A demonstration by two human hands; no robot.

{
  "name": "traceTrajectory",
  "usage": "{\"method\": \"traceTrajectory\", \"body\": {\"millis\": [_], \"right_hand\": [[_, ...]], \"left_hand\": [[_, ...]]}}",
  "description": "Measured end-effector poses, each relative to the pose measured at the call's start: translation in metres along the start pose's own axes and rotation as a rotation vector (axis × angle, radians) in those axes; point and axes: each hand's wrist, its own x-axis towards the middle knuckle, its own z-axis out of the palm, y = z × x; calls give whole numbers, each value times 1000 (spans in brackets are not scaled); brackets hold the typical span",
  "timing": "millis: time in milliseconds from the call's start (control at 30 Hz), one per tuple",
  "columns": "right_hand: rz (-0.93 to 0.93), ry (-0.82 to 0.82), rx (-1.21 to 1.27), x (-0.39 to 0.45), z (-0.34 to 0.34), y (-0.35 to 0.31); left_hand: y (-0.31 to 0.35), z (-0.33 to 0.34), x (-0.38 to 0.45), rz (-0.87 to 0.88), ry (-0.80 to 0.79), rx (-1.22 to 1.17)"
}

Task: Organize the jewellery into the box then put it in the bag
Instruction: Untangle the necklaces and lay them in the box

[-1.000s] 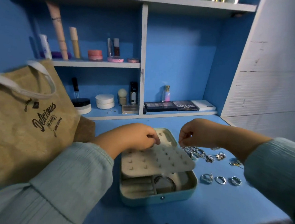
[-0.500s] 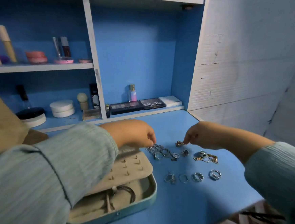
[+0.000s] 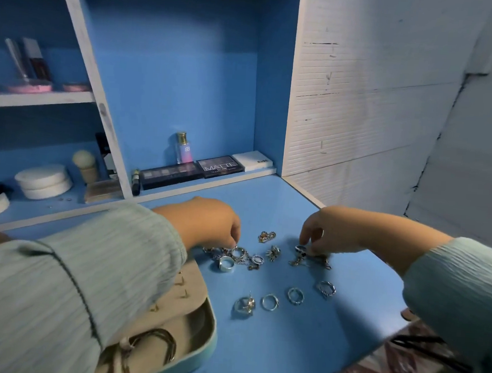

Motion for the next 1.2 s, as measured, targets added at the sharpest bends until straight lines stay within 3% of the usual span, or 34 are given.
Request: {"method": "traceTrajectory", "body": {"millis": [233,533,933,1200], "right_hand": [[-50,-56,46,4,1,-3],[-15,135,133,16,-2,-7],[27,220,151,5,12,-6],[145,137,103,-10,20,-4]], "left_hand": [[9,-5,-1,-13,1,78],[8,-3,-1,-18,1,52],[2,1,3,-15,41,-6],[2,4,3,-24,83,14]]}}
